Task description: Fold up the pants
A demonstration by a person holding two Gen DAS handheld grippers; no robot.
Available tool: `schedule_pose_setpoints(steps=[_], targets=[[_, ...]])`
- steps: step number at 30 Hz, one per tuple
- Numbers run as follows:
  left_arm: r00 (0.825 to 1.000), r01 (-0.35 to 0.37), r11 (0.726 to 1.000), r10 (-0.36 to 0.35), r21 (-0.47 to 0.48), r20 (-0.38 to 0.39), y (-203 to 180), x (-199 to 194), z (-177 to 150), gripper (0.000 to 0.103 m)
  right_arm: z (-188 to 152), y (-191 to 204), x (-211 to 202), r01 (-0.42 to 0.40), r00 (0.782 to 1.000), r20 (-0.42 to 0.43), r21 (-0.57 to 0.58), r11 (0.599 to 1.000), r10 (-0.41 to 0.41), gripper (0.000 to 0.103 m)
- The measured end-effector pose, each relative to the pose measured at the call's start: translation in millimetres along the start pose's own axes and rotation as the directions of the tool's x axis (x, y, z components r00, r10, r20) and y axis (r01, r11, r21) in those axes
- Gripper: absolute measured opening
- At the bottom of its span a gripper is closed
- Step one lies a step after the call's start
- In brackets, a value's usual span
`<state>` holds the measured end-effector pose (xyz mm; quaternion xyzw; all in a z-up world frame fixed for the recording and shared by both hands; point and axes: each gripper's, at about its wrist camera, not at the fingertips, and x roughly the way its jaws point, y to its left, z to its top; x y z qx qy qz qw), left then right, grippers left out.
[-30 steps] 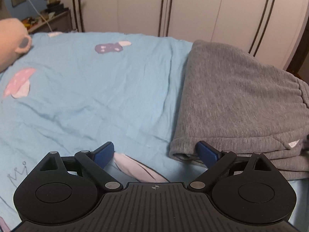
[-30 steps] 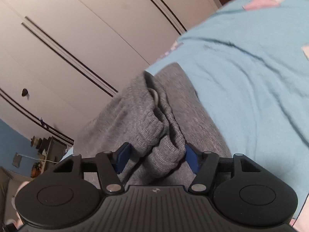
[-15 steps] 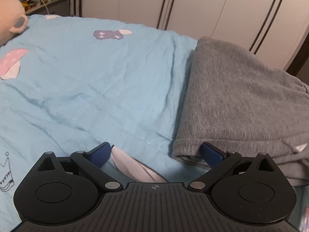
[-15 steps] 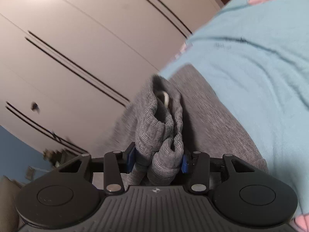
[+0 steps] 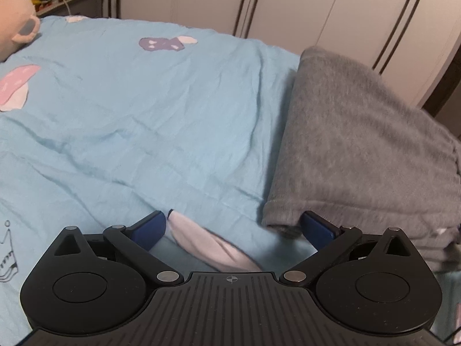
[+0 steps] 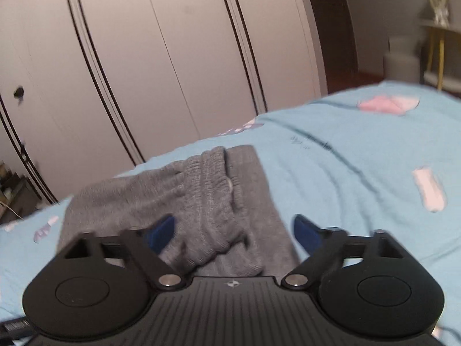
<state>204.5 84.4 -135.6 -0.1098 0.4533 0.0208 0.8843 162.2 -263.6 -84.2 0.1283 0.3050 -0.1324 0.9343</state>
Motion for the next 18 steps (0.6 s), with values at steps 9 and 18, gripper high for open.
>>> schedule_pose_setpoints(steps=[9,18], targets=[[0.983,-0.144,0.980,0.158,0.134,-0.098,-13.3,-44.5,-24.1,0.103,-15.1,-22.8,-24.7,0.046,0.989,-0.144,0.009,0.999,-0.045,0.100],[0.948,-0.172,0.923,0.250,0.344,-0.198,-71.2,-97.2,-89.4,0.103,-80.2,13.8,-90.2,-0.121,0.911,-0.408,-0.134,0.983,0.057,0.100]])
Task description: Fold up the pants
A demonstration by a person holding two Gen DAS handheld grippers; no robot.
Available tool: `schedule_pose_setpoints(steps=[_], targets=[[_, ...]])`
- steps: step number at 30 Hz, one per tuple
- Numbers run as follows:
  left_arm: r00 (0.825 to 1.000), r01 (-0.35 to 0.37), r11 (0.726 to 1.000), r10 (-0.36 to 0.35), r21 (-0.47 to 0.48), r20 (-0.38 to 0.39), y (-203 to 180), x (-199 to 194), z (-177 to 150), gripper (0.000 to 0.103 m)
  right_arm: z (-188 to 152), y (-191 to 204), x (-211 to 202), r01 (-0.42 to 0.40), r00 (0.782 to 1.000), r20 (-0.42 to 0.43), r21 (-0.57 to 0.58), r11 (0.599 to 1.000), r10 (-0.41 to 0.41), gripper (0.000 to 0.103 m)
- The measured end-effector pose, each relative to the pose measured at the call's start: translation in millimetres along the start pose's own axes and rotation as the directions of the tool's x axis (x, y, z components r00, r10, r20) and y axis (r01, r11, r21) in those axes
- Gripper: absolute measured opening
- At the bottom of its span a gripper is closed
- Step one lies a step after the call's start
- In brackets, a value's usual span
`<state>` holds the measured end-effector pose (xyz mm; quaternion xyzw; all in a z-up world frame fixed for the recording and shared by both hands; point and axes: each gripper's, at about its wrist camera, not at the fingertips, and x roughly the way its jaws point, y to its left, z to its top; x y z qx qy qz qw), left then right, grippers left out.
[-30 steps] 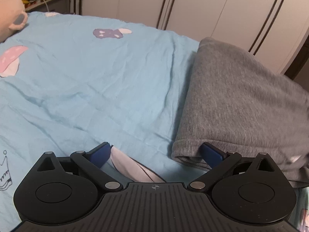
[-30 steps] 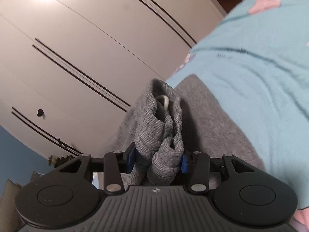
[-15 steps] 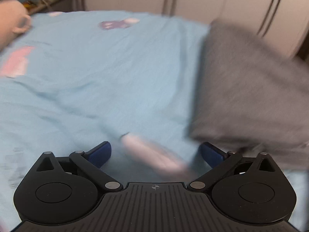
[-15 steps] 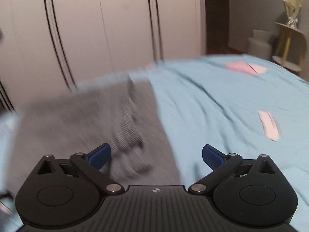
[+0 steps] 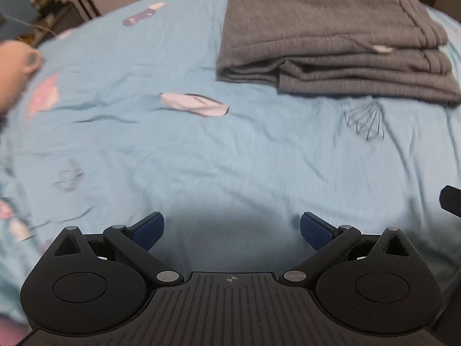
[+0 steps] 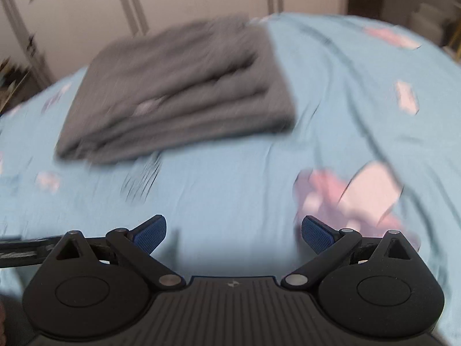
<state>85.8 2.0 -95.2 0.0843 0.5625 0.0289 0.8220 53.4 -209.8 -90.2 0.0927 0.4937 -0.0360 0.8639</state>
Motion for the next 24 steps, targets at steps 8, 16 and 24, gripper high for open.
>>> schedule_pose_setpoints(steps=[8,16,24], targets=[[0.998,0.062,0.995,-0.061,-0.080,0.016,16.2,-61.5,40.0,0.103,26.0,18.8,-44.2,0.043,0.996,-0.082,-0.027,0.999,-0.045,0.100],[0.997,0.025,0.999,-0.028,-0.035,-0.072,10.4,-88.8,90.4,0.103,91.9,29.2,-53.0,0.088,0.985,-0.148,-0.002,0.996,-0.087,0.100],[0.996,0.026,0.999,-0.029,-0.032,-0.081,10.2,-104.1,112.2,0.103,109.7,39.8,-57.4,0.071,0.968,-0.238,-0.029,0.997,-0.076,0.100]])
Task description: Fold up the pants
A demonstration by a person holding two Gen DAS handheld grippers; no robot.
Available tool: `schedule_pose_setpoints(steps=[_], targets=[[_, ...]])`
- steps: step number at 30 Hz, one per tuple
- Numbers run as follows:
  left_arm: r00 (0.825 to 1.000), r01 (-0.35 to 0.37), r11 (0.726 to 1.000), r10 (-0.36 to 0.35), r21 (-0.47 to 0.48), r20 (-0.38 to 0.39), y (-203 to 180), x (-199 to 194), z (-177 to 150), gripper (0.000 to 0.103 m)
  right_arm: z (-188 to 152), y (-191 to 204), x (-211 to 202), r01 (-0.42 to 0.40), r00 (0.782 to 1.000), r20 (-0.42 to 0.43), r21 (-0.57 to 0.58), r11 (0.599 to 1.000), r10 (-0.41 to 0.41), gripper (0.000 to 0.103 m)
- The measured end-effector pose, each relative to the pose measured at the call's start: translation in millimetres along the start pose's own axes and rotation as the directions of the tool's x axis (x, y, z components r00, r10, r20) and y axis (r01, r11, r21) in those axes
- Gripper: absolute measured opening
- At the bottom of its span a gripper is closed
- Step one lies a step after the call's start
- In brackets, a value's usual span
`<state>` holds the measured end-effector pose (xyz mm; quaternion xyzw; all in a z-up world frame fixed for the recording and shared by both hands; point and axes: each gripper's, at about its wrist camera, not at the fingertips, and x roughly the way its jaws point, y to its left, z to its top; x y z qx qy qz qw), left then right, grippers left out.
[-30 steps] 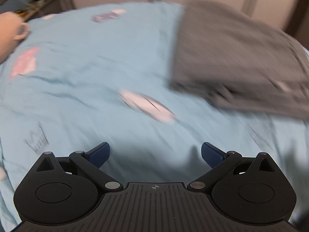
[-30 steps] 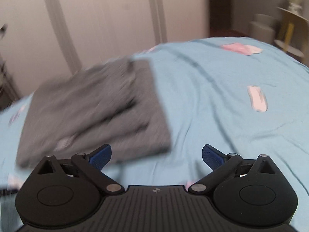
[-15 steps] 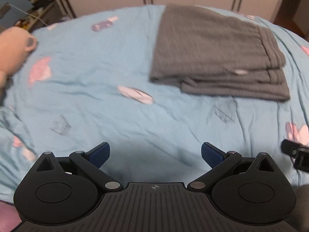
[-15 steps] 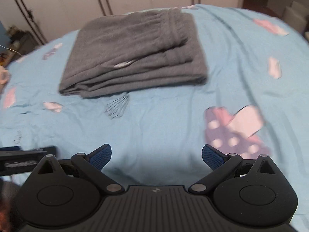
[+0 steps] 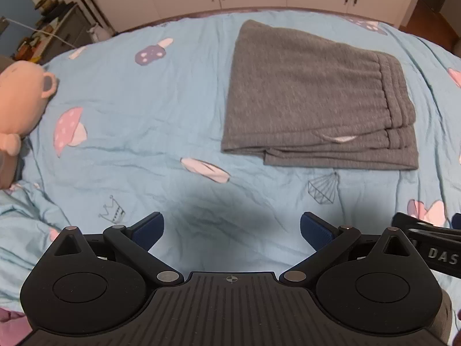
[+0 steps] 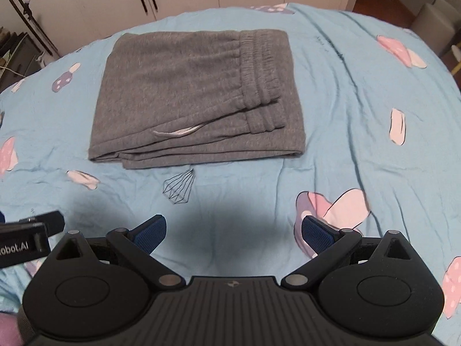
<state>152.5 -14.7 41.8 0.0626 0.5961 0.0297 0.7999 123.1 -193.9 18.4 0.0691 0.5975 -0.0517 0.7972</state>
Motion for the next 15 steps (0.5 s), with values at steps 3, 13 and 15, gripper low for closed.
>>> schedule_pose_setpoints(steps=[3,13,15], targets=[[1.000,-0.021,1.000,0.021,0.021,0.014,-2.2,2.1,1.8,0.103,6.7,-2.1,-3.8,0.010,1.000,0.009,0.002,1.000,-0.010,0.100],[1.000,-0.027,1.000,0.027,0.016,-0.006,-5.1,14.2,6.1,0.103,17.3,-2.1,3.6,0.035,0.999,0.004,0.005,0.999,-0.035,0.100],[1.000,-0.027,0.999,0.028,0.016,-0.013,-4.8,16.8,6.2,0.103,17.6,-0.7,6.5,0.024,1.000,-0.001,0.002,1.000,-0.024,0.100]])
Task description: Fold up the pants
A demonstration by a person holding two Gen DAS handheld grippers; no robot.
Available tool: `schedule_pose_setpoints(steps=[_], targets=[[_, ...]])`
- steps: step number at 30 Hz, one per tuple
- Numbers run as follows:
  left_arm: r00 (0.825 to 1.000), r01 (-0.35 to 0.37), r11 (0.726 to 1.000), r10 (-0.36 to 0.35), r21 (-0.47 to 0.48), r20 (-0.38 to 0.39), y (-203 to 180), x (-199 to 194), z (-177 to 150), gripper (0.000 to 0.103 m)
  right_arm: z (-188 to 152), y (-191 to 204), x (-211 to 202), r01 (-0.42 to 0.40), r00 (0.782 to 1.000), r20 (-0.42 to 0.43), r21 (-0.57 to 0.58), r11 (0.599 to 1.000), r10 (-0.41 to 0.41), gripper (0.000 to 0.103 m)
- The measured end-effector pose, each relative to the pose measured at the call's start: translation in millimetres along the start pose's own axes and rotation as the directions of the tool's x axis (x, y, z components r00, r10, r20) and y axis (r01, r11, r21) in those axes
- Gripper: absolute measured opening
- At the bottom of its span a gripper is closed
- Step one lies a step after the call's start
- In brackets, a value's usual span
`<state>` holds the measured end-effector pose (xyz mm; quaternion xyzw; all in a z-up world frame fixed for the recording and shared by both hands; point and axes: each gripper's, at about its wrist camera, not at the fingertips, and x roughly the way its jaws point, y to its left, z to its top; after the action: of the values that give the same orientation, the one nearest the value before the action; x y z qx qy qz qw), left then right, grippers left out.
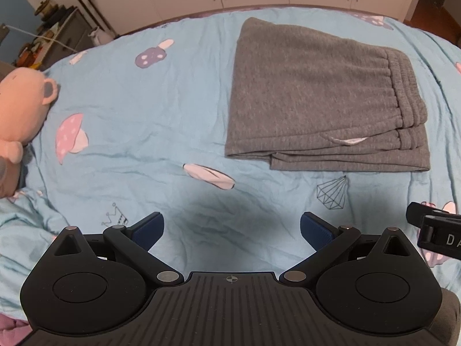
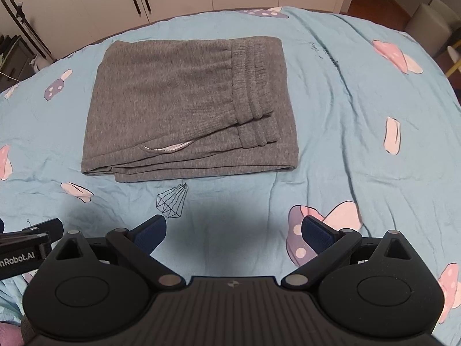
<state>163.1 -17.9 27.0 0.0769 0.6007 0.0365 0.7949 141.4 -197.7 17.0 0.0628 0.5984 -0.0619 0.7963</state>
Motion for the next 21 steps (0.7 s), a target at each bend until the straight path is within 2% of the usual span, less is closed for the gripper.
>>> schedule_pose_setpoints(steps=[21], targets=[[0.999,0.038,0.999,-0.038,0.008,-0.015,-3.3,3.8,0.6,0.103,-0.3,-2.4,7.8,-0.007,1.000,-0.018,0.012,1.000,0.007,0.100]])
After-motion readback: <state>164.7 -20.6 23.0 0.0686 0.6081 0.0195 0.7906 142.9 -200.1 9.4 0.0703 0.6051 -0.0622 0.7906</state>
